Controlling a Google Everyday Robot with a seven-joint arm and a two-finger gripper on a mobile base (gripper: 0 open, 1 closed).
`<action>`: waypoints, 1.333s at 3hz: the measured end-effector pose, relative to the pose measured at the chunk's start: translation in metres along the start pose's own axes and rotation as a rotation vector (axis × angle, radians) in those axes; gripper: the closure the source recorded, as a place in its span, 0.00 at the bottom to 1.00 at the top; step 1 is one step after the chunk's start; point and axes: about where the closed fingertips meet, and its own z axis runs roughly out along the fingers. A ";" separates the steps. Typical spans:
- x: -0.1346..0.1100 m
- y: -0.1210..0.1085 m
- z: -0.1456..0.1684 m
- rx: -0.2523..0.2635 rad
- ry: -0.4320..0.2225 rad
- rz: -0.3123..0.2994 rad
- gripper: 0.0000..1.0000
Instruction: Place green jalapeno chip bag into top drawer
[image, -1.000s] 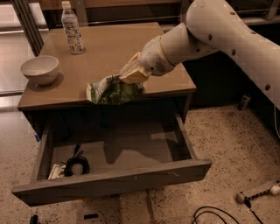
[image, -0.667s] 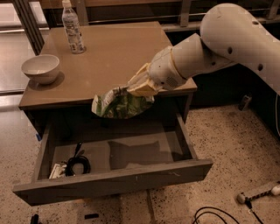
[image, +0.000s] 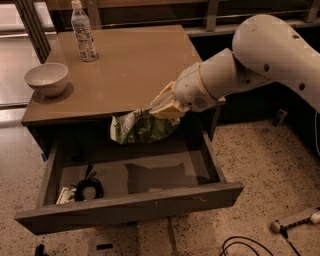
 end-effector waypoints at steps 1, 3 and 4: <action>0.016 0.005 0.013 0.005 0.057 -0.043 1.00; 0.077 0.030 0.047 0.053 0.129 -0.126 1.00; 0.103 0.027 0.066 0.095 0.096 -0.175 1.00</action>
Offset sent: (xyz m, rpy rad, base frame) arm -0.0168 -0.0217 -0.1033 -0.1913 -0.1138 -0.0044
